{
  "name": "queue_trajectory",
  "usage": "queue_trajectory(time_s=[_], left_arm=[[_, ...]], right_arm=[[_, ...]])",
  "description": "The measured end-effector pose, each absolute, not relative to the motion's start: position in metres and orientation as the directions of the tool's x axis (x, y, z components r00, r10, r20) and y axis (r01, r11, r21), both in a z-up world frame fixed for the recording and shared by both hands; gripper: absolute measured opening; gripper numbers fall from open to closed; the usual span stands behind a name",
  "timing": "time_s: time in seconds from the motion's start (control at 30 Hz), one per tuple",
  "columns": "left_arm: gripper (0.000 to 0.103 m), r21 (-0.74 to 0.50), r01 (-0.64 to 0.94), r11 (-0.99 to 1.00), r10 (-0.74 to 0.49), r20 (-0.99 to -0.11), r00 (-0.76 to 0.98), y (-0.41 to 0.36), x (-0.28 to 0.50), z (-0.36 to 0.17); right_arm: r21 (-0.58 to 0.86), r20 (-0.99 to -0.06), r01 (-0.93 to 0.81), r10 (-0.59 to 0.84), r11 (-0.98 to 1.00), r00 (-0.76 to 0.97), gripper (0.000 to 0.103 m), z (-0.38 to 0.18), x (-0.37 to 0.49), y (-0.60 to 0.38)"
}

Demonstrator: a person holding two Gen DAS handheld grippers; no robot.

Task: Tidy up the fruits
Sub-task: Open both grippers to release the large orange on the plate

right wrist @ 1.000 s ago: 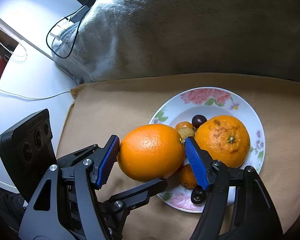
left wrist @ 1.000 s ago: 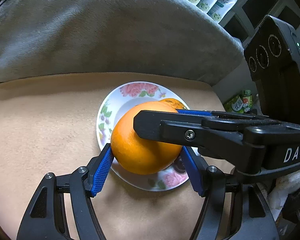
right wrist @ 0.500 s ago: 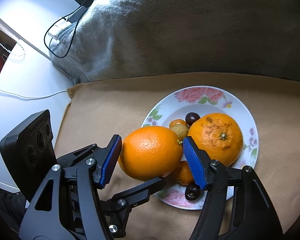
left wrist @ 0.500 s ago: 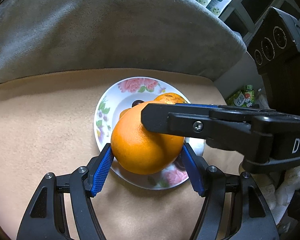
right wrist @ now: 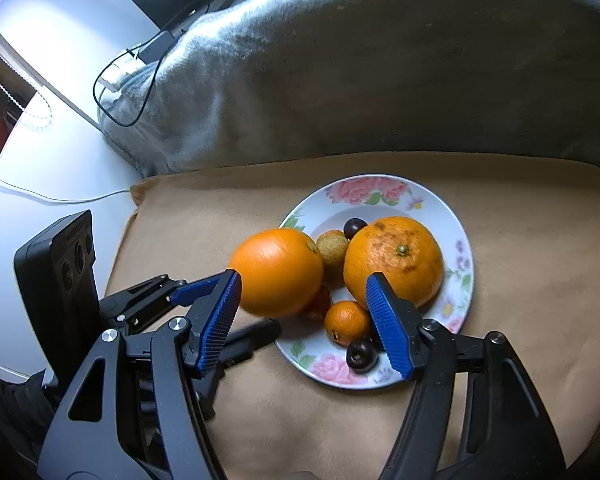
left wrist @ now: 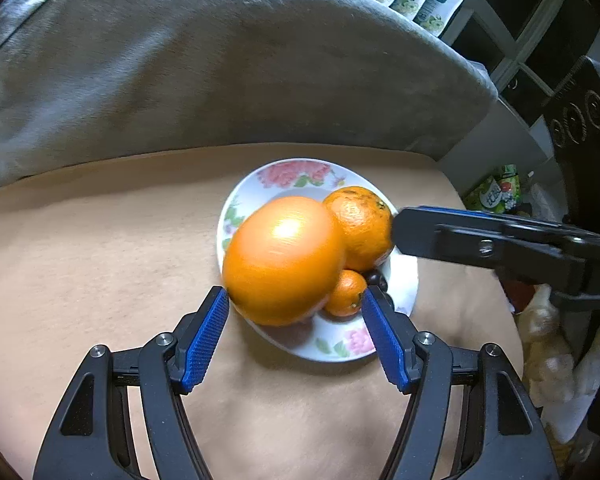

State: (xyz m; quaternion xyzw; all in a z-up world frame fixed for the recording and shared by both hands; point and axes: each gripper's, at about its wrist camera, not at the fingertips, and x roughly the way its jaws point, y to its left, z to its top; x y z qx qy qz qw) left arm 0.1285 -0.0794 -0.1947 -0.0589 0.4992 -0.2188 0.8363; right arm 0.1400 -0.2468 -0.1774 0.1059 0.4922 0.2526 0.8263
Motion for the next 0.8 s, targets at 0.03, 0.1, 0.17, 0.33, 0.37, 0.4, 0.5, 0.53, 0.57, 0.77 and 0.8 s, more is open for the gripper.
queue_trajectory(time_s=[0.03,0.1,0.17,0.33,0.37,0.4,0.5,0.53,0.57,0.77,0.8], left_arm=[[0.069,-0.317,0.311,0.896,-0.428,-0.806,0.41,-0.079,0.127,-0.193],[0.069,-0.302,0.322,0.897,-0.42,-0.806,0.416,-0.078,0.125,-0.19],[0.069,-0.295,0.321,0.9,-0.414,-0.808,0.42,-0.078,0.122,-0.188],[0.069,-0.27,0.337,0.902,-0.405,-0.802,0.439,-0.077,0.112,-0.176],[0.069,-0.265,0.341,0.902,-0.402,-0.802,0.442,-0.078,0.111,-0.173],[0.069,-0.259,0.343,0.903,-0.399,-0.801,0.446,-0.079,0.109,-0.171],[0.069,-0.244,0.343,0.907,-0.388,-0.802,0.454,-0.078,0.103,-0.164],[0.069,-0.237,0.342,0.909,-0.381,-0.805,0.455,-0.078,0.102,-0.162],[0.069,-0.227,0.341,0.912,-0.372,-0.809,0.456,-0.077,0.102,-0.159],[0.071,-0.182,0.315,0.931,-0.326,-0.804,0.497,-0.072,0.085,-0.143],[0.071,-0.18,0.31,0.934,-0.322,-0.802,0.503,-0.07,0.083,-0.139]], right_arm=[[0.42,-0.759,-0.313,0.519,0.852,0.394,0.068,-0.175,0.137,-0.249],[0.415,-0.758,-0.309,0.512,0.856,0.403,0.068,-0.173,0.132,-0.251],[0.407,-0.756,-0.297,0.501,0.864,0.421,0.068,-0.17,0.124,-0.256],[0.351,-0.766,-0.285,0.448,0.892,0.46,0.073,-0.161,0.106,-0.26],[0.345,-0.766,-0.283,0.442,0.895,0.467,0.074,-0.16,0.104,-0.261],[0.335,-0.766,-0.277,0.432,0.9,0.476,0.075,-0.158,0.099,-0.262],[0.313,-0.773,-0.257,0.403,0.914,0.491,0.076,-0.157,0.09,-0.266],[0.298,-0.777,-0.247,0.385,0.922,0.498,0.077,-0.156,0.086,-0.268],[0.285,-0.781,-0.24,0.37,0.928,0.503,0.077,-0.156,0.083,-0.269],[0.202,-0.781,-0.236,0.302,0.951,0.546,0.077,-0.146,0.063,-0.271],[0.194,-0.78,-0.236,0.296,0.952,0.551,0.077,-0.144,0.06,-0.27]])
